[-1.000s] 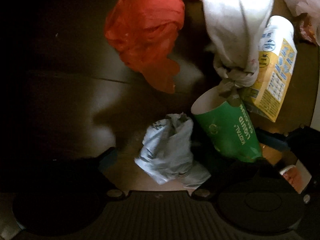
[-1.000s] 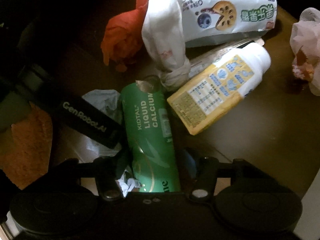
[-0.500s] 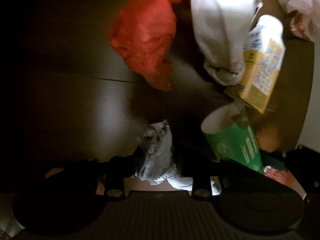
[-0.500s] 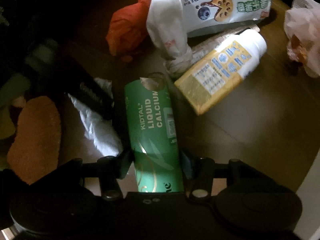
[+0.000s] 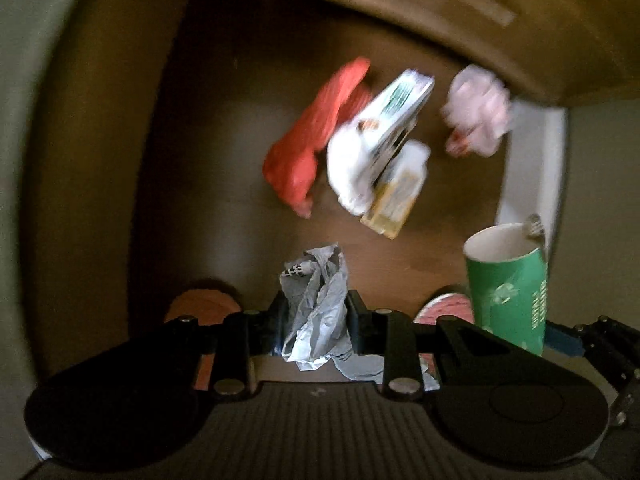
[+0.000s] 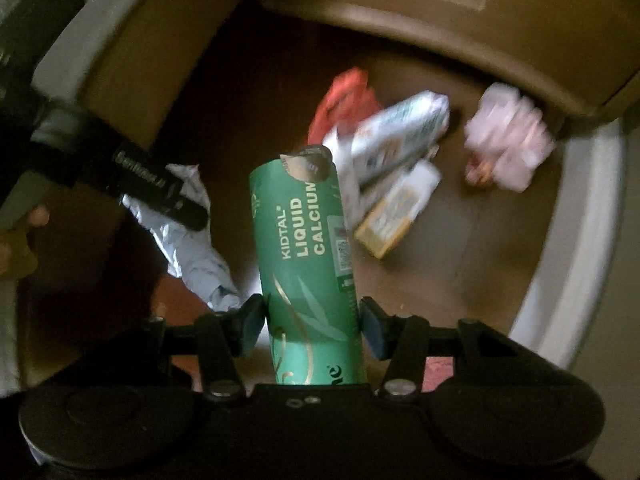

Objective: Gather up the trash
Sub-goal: 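Lift the green carton and foil with both tools over the wastebasket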

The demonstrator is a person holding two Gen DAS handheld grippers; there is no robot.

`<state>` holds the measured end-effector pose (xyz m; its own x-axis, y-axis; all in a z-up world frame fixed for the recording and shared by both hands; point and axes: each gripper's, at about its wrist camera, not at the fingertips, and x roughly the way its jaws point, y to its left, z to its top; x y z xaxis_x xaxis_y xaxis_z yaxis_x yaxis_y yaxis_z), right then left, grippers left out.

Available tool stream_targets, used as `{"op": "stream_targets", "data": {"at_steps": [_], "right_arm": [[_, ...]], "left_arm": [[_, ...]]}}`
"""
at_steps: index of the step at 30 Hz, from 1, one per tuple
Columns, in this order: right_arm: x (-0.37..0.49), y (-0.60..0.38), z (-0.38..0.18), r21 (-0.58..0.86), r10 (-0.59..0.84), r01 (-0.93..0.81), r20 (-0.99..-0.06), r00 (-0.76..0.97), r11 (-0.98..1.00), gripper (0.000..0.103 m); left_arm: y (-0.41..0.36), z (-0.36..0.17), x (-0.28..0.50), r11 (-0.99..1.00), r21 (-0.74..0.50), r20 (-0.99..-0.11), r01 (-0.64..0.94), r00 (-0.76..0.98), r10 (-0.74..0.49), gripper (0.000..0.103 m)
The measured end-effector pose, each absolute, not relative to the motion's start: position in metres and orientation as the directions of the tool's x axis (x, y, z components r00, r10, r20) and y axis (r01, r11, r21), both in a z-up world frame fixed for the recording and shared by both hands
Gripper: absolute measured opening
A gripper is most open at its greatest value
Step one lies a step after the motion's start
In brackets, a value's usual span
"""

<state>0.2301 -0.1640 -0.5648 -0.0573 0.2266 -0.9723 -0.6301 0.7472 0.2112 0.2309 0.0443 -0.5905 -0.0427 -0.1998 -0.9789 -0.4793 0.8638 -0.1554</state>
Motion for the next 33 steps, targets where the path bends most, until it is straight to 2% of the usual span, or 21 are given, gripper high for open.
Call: {"op": "stream_targets", "data": {"at_steps": [6, 15, 23, 33], "right_arm": [[0.249, -0.156, -0.448, 0.217, 0.291, -0.593, -0.956, 0.031, 0.775, 0.051], [0.272, -0.141, -0.267, 0.244, 0.417, -0.623, -0.897, 0.146, 0.743, 0.051], [0.291, -0.125, -0.155, 0.234, 0.492, -0.645, -0.833, 0.253, 0.727, 0.051], [0.335, -0.099, -0.060, 0.167, 0.540, -0.654, -0.728, 0.423, 0.738, 0.051]], "left_arm": [[0.059, -0.465, 0.247, 0.837, -0.227, -0.971, -0.498, 0.051, -0.233, 0.029], [0.085, -0.288, 0.261, 0.839, -0.255, -0.963, -0.480, 0.209, -0.172, 0.029], [0.110, -0.160, 0.275, 0.841, -0.300, -0.908, -0.451, 0.406, -0.106, 0.029], [0.127, -0.042, 0.333, 0.871, -0.277, -0.798, -0.406, 0.602, 0.026, 0.029]]}}
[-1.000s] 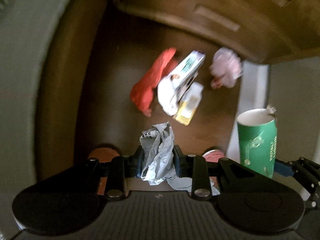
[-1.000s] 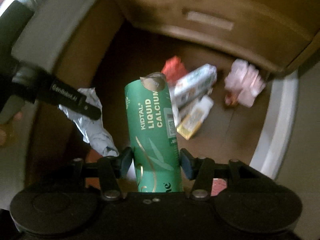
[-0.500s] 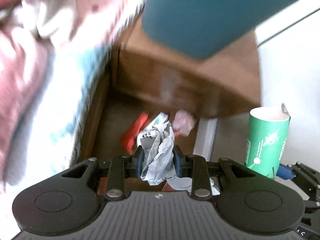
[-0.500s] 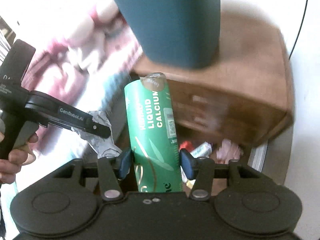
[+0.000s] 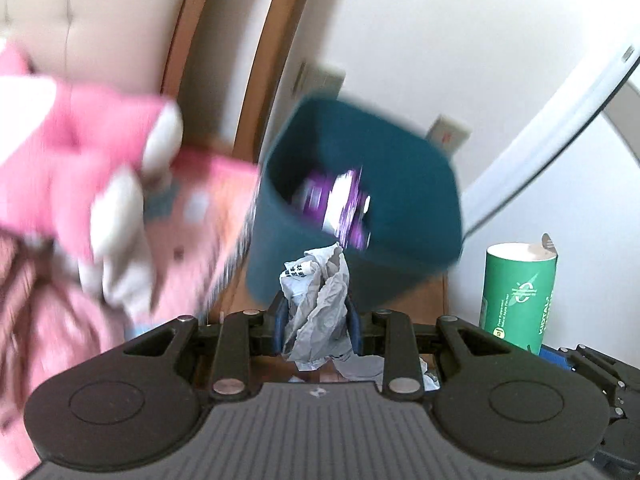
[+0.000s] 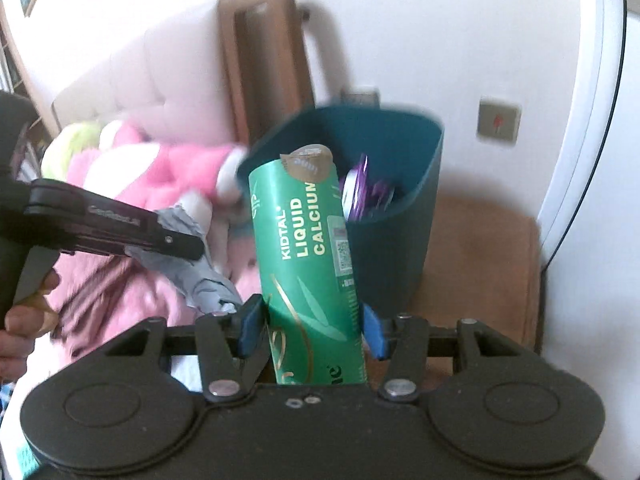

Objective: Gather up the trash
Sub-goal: 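Lift the green carton and foil with both tools over the wastebasket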

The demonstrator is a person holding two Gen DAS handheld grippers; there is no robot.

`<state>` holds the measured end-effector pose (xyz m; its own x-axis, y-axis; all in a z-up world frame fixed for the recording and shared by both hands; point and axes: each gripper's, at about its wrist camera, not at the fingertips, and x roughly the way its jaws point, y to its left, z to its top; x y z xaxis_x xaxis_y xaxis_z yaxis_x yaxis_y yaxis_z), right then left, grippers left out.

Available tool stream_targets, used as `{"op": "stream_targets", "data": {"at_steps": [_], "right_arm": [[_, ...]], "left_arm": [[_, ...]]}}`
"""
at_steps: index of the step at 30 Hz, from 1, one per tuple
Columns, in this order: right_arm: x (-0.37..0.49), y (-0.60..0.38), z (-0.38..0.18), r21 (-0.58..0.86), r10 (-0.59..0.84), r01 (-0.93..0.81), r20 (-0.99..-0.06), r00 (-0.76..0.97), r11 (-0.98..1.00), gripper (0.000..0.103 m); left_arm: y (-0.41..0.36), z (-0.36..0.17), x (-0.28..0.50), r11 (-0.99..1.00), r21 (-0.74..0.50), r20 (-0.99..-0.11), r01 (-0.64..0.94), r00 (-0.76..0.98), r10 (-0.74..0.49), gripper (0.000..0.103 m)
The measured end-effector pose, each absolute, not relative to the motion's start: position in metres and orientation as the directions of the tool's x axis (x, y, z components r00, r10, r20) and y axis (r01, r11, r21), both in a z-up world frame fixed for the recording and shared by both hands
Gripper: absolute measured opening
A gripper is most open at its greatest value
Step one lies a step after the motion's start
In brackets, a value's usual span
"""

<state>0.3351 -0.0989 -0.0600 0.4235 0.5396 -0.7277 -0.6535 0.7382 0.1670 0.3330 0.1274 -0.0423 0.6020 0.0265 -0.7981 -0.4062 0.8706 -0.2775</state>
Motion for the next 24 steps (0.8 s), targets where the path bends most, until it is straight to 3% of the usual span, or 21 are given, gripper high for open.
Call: {"op": "stream_targets", "data": {"at_steps": [8, 17, 24], "right_arm": [[0.395, -0.062, -0.032, 0.148, 0.515, -0.606, -0.702, 0.492, 0.782, 0.051], [0.442, -0.016, -0.035, 0.074, 0.431, -0.575, -0.740, 0.517, 0.815, 0.051], [0.463, 0.007, -0.059, 0.034, 0.386, -0.584, -0.781, 0.490, 0.811, 0.051]], "left_arm": [[0.142, 0.000, 0.411, 0.896, -0.187, -0.738, -0.403, 0.660, 0.143, 0.029], [0.138, -0.032, 0.484, 0.930, 0.000, -0.757, -0.369, 0.607, 0.240, 0.029], [0.144, -0.070, 0.501, 0.936, 0.016, -0.814, -0.353, 0.538, 0.217, 0.029]]}}
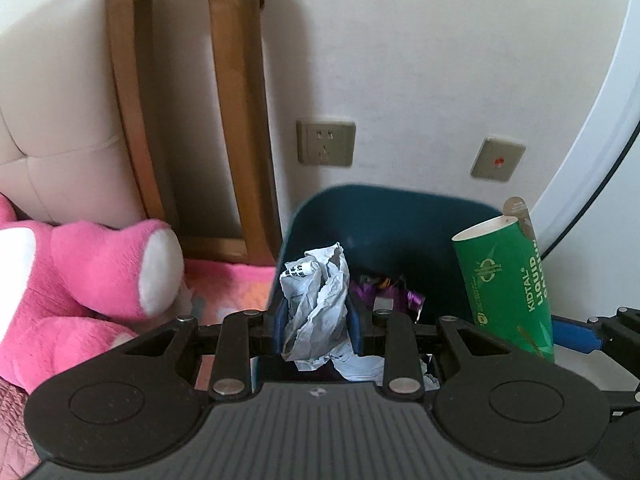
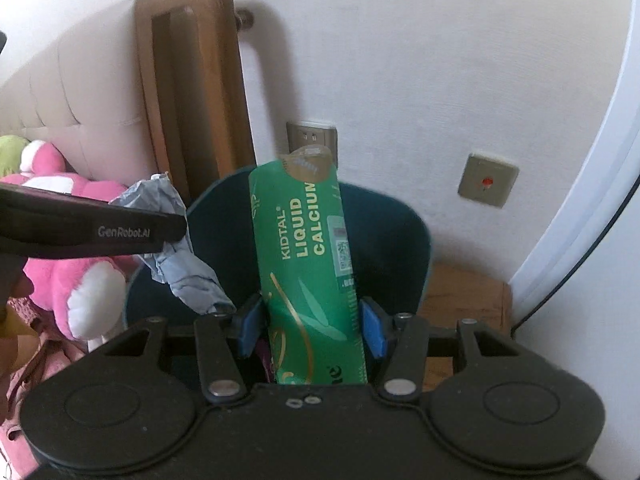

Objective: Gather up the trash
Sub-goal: 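Lift the green carton and foil with both tools over the wastebasket, then open both tools to drop the carton and foil into the wastebasket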

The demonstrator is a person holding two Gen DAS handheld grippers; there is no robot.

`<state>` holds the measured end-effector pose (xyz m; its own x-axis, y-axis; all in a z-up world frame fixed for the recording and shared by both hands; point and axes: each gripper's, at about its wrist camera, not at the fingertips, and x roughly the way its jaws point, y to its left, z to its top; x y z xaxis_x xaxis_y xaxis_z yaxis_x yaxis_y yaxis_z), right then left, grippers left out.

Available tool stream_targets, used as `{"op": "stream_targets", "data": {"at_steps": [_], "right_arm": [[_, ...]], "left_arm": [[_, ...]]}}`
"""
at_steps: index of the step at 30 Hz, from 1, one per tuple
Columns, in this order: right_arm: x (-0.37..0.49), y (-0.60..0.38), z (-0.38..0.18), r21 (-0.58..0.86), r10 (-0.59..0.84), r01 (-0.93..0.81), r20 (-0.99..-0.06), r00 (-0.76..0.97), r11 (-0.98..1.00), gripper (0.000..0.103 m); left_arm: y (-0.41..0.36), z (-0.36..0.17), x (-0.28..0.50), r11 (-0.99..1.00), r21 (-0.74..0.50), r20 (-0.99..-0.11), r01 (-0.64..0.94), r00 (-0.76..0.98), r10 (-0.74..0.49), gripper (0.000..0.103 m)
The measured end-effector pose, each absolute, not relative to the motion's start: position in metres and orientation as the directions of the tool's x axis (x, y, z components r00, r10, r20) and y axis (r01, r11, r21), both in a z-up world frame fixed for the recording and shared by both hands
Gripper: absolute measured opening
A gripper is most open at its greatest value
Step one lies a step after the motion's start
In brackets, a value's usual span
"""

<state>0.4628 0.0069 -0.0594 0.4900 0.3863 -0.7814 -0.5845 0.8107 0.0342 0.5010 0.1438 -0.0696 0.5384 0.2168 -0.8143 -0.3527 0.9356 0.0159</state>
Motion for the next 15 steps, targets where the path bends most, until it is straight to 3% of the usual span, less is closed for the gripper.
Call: {"op": "stream_targets", "data": {"at_steps": [15], "right_arm": [[0.466, 0.027, -0.099, -0.005, 0.319, -0.621, -0.855, 0.409, 0.784, 0.053]], "left_arm": [[0.112, -0.127, 0.516, 0.969, 0.083, -0.888, -0.231, 0.424, 0.178, 0.029]]}}
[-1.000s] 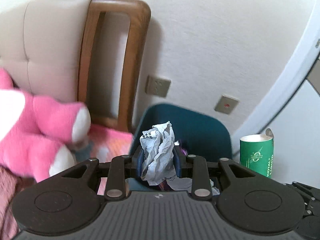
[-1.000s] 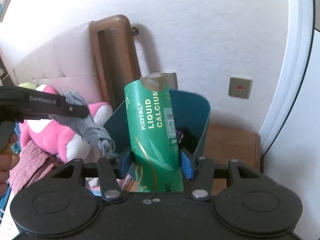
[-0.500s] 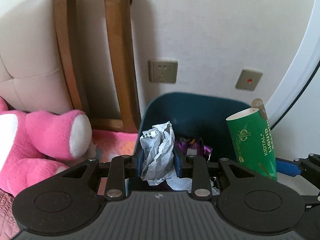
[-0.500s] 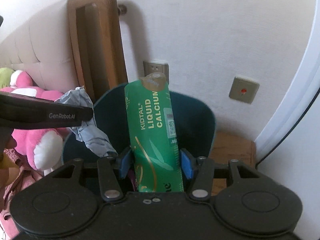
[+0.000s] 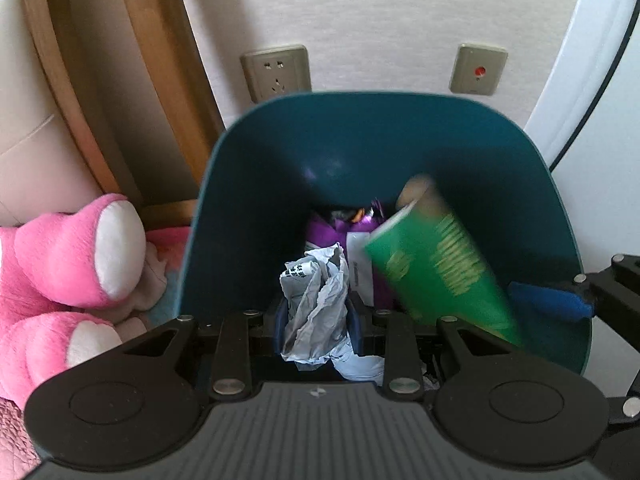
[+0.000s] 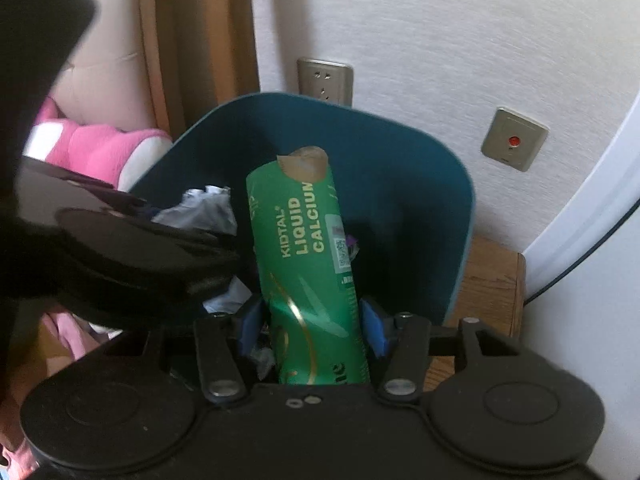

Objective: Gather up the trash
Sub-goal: 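Open both tools to drop the carton and foil into the wastebasket, then lower both tools back toward the trash on the floor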

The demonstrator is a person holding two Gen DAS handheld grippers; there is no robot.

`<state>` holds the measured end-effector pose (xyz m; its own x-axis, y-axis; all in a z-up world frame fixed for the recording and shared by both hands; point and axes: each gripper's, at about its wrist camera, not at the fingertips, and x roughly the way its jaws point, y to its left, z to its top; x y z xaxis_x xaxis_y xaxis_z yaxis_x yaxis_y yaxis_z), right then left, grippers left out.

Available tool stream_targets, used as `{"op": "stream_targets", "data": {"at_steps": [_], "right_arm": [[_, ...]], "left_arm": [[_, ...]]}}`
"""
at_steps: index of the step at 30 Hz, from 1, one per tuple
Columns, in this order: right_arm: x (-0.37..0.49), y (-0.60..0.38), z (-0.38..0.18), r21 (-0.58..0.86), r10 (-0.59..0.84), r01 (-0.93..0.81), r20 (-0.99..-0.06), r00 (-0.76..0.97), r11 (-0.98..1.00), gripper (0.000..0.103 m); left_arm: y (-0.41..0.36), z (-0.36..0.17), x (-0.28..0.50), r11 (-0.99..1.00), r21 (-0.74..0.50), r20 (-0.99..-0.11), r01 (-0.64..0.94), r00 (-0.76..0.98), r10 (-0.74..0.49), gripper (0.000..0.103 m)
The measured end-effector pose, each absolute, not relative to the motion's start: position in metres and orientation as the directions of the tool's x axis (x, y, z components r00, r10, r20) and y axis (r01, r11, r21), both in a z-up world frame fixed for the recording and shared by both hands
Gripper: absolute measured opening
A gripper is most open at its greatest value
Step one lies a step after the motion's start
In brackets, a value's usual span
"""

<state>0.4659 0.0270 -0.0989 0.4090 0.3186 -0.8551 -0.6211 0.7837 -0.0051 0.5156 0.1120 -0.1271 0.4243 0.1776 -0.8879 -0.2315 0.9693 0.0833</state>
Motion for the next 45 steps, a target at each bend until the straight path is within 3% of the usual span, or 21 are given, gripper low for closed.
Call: {"op": "stream_targets", "data": {"at_steps": [3, 7, 33, 45], "right_arm": [[0.465, 0.027, -0.100, -0.015, 0.312, -0.627, -0.859, 0.407, 0.779, 0.064], [0.462, 0.024, -0.101, -0.027, 0.306, -0.633, -0.859, 0.411, 0.774, 0.064], [0.376, -0.040, 0.007, 0.068, 0.477, -0.640, -0.727, 0.494, 0.766, 0.064], [0.318, -0.072, 0.046, 0.101, 0.540, -0.650, -0.661, 0.522, 0.753, 0.066]], "left_arm": [[0.115, -0.130, 0.515, 0.966, 0.067, -0.901, -0.251, 0.401, 0.166, 0.034], [0.118, -0.125, 0.507, 0.961, 0.026, -0.895, -0.276, 0.421, 0.145, 0.063], [0.102, -0.002, 0.381, 0.964, -0.021, -0.770, -0.265, 0.619, 0.153, 0.064], [0.076, 0.028, 0.315, 0.978, -0.051, -0.738, -0.201, 0.668, 0.098, 0.064]]}}
